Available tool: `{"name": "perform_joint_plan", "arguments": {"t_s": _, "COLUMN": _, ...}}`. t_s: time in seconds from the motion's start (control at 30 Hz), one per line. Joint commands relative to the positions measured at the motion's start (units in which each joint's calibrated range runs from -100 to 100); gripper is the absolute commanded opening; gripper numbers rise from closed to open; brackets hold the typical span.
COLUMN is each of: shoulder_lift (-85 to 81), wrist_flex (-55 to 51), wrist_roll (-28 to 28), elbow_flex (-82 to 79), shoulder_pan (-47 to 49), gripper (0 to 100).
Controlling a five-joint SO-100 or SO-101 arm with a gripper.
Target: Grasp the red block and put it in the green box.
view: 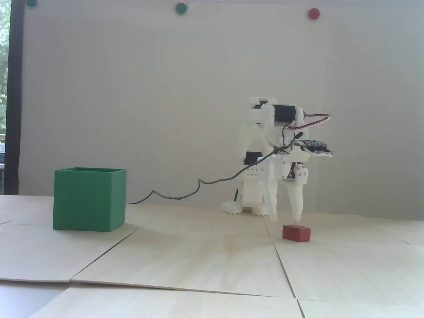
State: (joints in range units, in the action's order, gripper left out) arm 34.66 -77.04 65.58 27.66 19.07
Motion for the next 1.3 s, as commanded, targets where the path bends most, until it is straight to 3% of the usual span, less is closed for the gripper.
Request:
{"name": "perform_joint_plan", "arguments": {"t_s": 0.0, "shoulder_lift": -1.54, "wrist_flex": 2.75, "wrist_roll": 0.32, "elbow_flex": 4.81, "shoulder_pan": 1.56, "gripper": 19}}
{"name": "perform_joint_plan", "arguments": {"t_s": 1.27, "shoulder_lift": 2.80, "wrist_flex": 5.71, "wrist_roll": -0.14, "elbow_flex": 4.28, "shoulder_pan": 4.29, "gripper": 24}}
